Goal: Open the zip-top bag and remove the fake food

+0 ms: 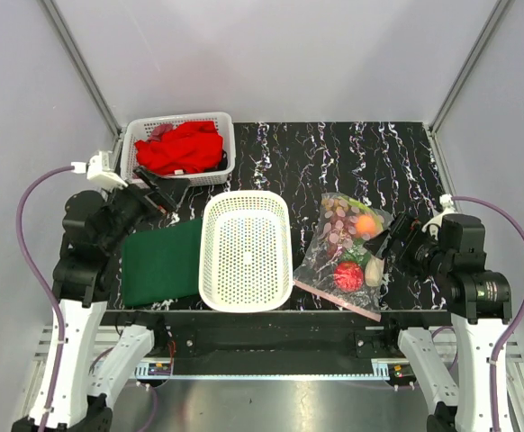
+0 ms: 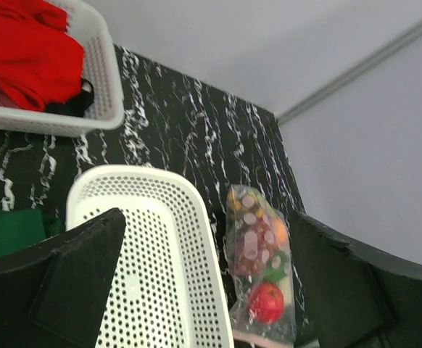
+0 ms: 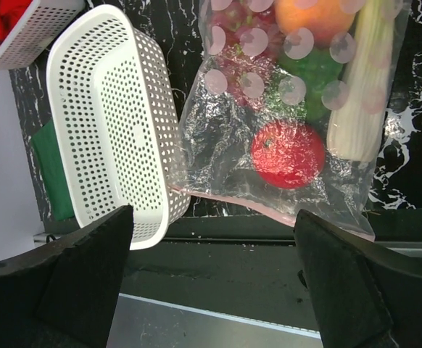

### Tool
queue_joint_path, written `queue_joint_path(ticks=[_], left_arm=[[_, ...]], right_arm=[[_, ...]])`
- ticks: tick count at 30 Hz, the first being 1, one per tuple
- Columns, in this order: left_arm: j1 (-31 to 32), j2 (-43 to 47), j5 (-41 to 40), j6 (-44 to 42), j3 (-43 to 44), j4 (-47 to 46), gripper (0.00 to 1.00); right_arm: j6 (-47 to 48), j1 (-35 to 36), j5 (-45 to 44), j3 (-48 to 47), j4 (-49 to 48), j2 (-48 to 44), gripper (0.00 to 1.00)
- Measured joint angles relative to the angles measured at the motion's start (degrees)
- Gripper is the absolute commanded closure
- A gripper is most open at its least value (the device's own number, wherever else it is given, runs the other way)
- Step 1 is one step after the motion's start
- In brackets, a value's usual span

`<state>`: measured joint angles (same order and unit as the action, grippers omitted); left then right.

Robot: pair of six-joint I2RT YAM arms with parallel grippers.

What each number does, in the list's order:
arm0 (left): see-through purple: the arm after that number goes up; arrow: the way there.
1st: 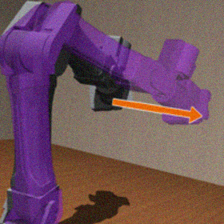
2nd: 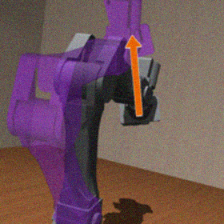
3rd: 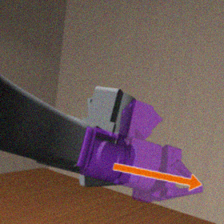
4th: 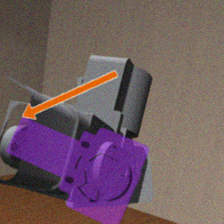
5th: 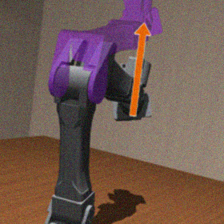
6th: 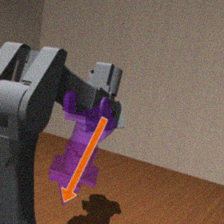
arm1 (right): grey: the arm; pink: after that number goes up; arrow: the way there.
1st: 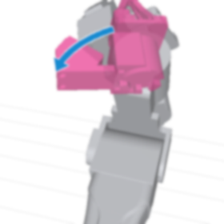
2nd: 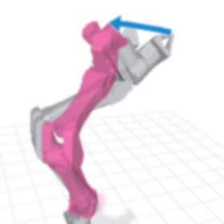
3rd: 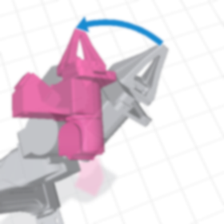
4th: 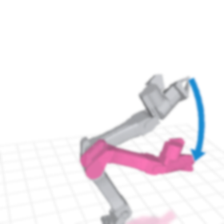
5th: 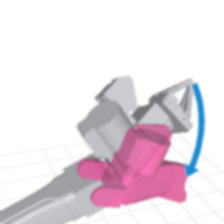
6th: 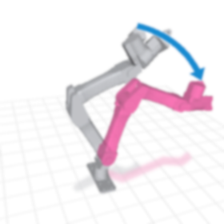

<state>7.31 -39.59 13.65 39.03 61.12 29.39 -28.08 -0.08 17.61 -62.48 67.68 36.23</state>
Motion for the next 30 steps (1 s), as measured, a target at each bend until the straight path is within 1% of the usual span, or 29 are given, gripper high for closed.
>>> queue_joint_path(ticks=[3,4,7,8,9,10,13,15,18,21,24,26,30], left_arm=[[4.7,-1.7,0.0,-0.33,0.22,0.42,0.02],[7.48,-2.36,-0.9,-0.52,0.26,0.63,0.02],[18.21,-4.63,-3.61,-1.31,0.26,0.76,0.02],[19.54,-5.6,-4.87,-1.68,0.26,0.7,0.02],[25.31,-6.8,-5.92,-2.12,0.26,0.72,0.02],[28.39,-8.11,-6.93,-2.51,0.33,0.74,0.02],[39.36,-15.76,-9.53,-5.51,2.75,0.96,0.02],[43.54,-21.57,-9.62,-7.67,4.74,0.85,0.03],[47.32,-29.62,-8.92,-11.06,6.1,0.7,0.04],[50.88,-35.54,-8.98,-14.91,6.78,1.68,0.07],[55.1,-39.34,-8.9,-16.7,7.28,2.45,0.09],[58.03,-41.59,-8.94,-17.42,7.65,2.75,0.09],[61.42,-46.21,-8.96,-20.39,9.35,3.15,0.06]], right_arm=[[0.87,0.0,-1.03,-0.63,0.57,1.27,0.0],[1.22,0.0,-1.33,-0.92,0.85,1.77,0.0],[2.25,0.0,-2.21,-1.6,1.29,3.17,0.0],[2.64,0.0,-2.54,-1.84,1.42,3.67,0.0],[2.93,0.0,-3.04,-2.01,1.64,4.09,0.0],[3.17,0.0,-3.23,-2.03,1.75,4.37,0.0],[3.85,-0.04,-3.96,-2.05,2.84,4.96,0.0],[3.91,-0.04,-4.55,-2.05,3.56,5.01,0.0],[4.33,-0.04,-4.55,-2.34,5.07,4.83,0.0],[4.98,-0.04,-4.42,-2.82,5.81,4.07,0.0],[5.6,-0.04,-4.13,-3.48,6.56,2.89,0.0],[5.86,-0.04,-3.87,-3.87,7.19,2.58,0.0],[6.25,-0.04,-2.29,-3.96,7.8,2.51,0.0]])
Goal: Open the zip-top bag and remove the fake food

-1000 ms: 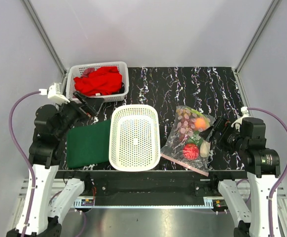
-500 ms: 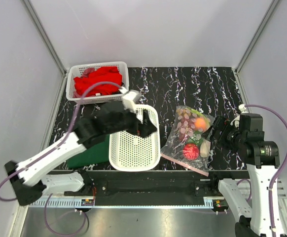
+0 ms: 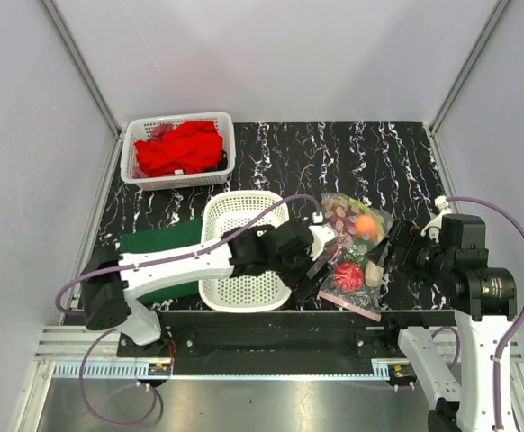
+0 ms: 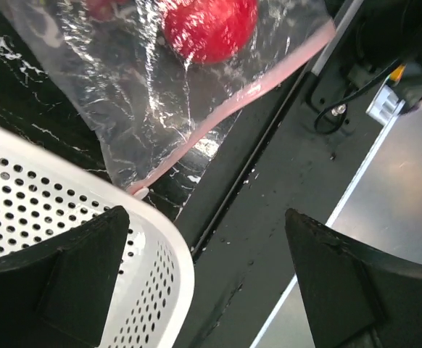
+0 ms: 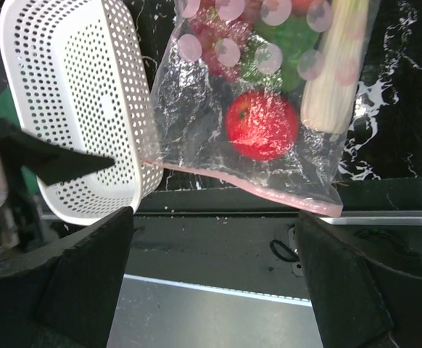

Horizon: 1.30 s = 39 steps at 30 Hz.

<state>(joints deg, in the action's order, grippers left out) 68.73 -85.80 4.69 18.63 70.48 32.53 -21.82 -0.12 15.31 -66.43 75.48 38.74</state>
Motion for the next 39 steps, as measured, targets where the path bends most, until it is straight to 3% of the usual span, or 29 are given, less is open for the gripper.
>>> queue_joint_path(ticks=[7,15,19,20,23,24,27,35,39], left_arm=[[-4.22,-10.99,1.99,-6.16,9.62,0.26,0.05],[-9.6,-20.09,7.72,-8.76,13.81,0.59,0.09],[-10.03,-24.28,12.0,-8.41,15.98,0.61,0.29],[-10.14,-24.87,12.76,-7.91,16.26,0.57,0.46],[-10.67,-25.83,15.65,-6.01,16.83,0.52,0.65],[-10.91,-25.83,16.39,-5.11,16.85,0.57,0.78],[-12.04,-25.83,19.43,-0.7,17.79,0.57,0.98],[-15.1,-25.79,25.16,17.46,21.44,-1.68,1.0],[-15.45,-25.57,26.64,28.26,21.75,-7.17,1.0]], right_arm=[[-0.07,0.0,3.87,-0.17,0.98,-0.22,0.0],[-0.07,0.0,3.56,-3.48,1.31,-1.68,0.0],[-1.07,0.0,2.64,-3.72,1.53,-3.02,0.0],[-1.33,0.0,2.34,-3.72,1.64,-3.21,0.0],[-3.34,0.0,0.92,-3.5,1.99,-3.76,0.0],[-3.76,0.0,0.52,-3.28,1.97,-3.89,0.0],[-4.74,0.0,-0.48,-2.45,2.29,-4.11,0.0],[-10.25,0.0,-3.21,1.51,2.29,-3.98,0.0],[-15.72,-0.02,0.24,8.74,1.36,-3.8,0.0]])
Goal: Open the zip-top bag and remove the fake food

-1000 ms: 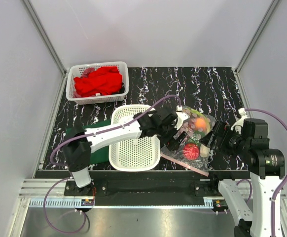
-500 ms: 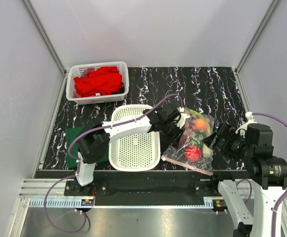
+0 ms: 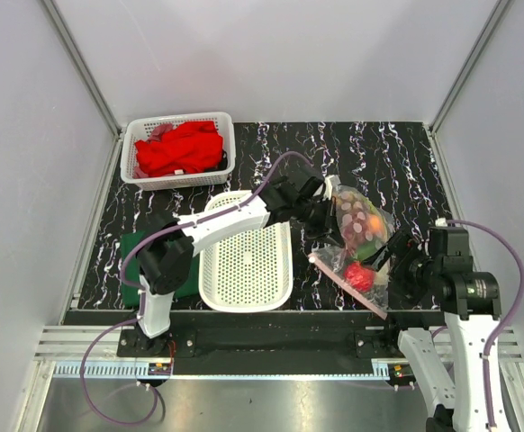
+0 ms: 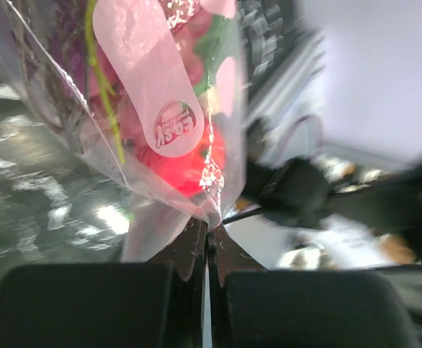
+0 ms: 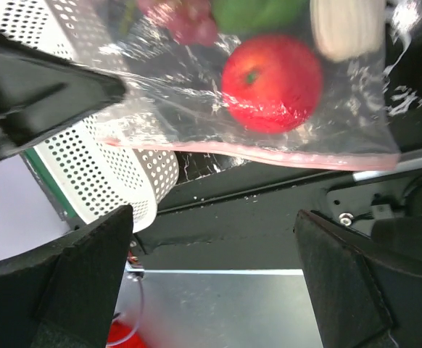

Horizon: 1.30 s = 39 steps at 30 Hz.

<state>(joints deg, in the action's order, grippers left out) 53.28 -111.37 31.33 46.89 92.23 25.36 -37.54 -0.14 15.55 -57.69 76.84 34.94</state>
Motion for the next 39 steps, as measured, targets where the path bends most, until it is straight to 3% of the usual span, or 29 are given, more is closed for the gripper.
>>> queue_joint_path(ticks=[10,15,23,29,39], left_arm=[[0.17,4.2,-1.22,31.3,-6.34,-22.93,1.0],[0.5,4.96,-3.87,39.76,-6.99,-26.86,1.0],[0.76,7.08,-5.88,46.64,-10.03,-29.81,1.0],[0.83,7.08,-5.84,48.63,-11.52,-31.36,1.0],[0.83,7.17,-5.86,50.27,-12.24,-32.5,1.0]], right_arm=[[-13.0,0.02,4.0,14.47,-9.27,-8.0,0.0],[-20.63,0.0,-0.98,16.39,-11.47,-15.93,0.0],[-30.21,0.0,-10.43,16.41,-15.28,-20.15,0.05],[-33.07,0.02,-11.85,16.0,-17.44,-19.19,0.12],[-36.65,0.0,-12.94,12.92,-18.32,-18.43,0.11]])
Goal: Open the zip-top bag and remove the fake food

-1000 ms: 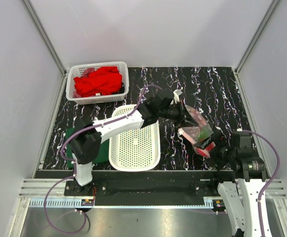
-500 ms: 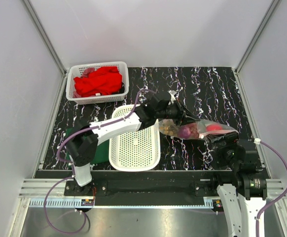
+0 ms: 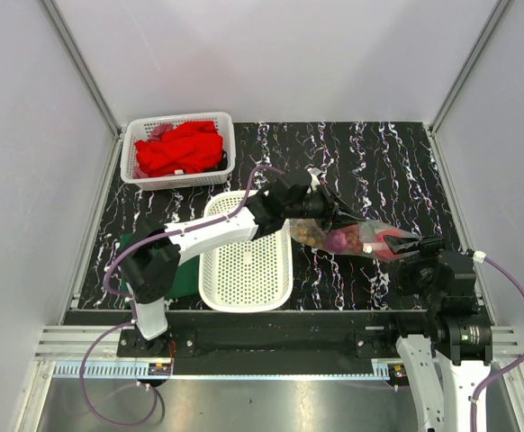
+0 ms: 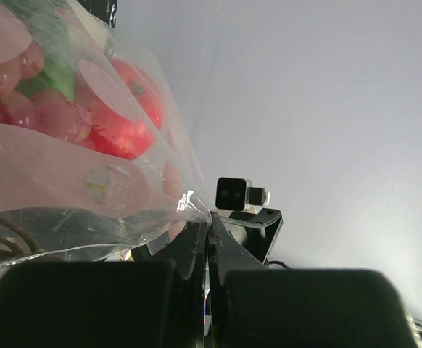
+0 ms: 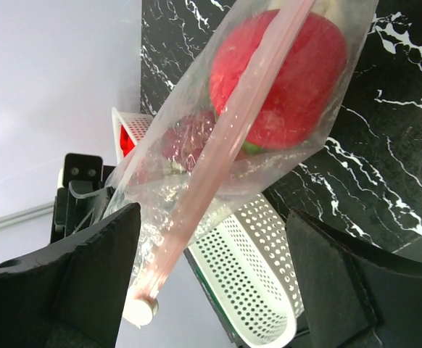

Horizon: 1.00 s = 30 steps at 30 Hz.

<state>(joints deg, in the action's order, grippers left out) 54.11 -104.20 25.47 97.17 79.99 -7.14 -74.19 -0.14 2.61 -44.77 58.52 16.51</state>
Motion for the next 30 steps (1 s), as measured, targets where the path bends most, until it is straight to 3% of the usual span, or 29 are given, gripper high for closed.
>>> queue_joint_path(ticks=[6,12,13,16,18,19,20,25,26,30], left_arm=[[0.13,0.0,0.0,0.63,-0.04,-0.31,1.0],[0.59,0.52,0.35,0.66,-2.12,-1.6,1.0],[0.61,0.66,0.46,-0.09,-2.14,-1.33,1.0],[0.66,1.57,0.68,-3.72,-2.12,0.9,0.99],[0.66,2.64,0.68,-6.62,-2.1,3.26,0.92],[0.63,3.19,0.7,-8.37,-2.05,4.22,0.77],[0.66,3.48,0.7,-9.99,-1.84,5.11,0.71],[0.79,3.67,-0.94,-25.73,4.96,17.9,0.45],[0.9,3.74,-1.64,-29.51,6.73,20.63,0.35],[1.42,5.68,-5.31,-45.66,10.4,27.89,0.3]], right_arm=[[-1.81,0.02,0.04,2.01,-2.62,1.31,0.27],[-1.09,0.0,0.04,1.07,-4.07,5.25,0.6],[-0.63,0.0,0.04,0.13,-3.8,6.29,0.73],[1.46,0.0,-0.13,-3.96,-2.6,9.49,0.87],[3.21,0.02,-0.15,-7.32,-1.84,11.47,0.92],[4.17,0.02,0.02,-9.01,-1.2,12.46,0.93],[5.09,0.02,0.04,-10.27,-0.85,13.2,0.99],[11.02,0.02,0.0,-17.33,2.89,18.05,1.0],[11.96,0.02,0.04,-18.1,3.13,18.93,1.0],[15.19,0.02,1.75,-20.74,4.72,22.97,1.0]])
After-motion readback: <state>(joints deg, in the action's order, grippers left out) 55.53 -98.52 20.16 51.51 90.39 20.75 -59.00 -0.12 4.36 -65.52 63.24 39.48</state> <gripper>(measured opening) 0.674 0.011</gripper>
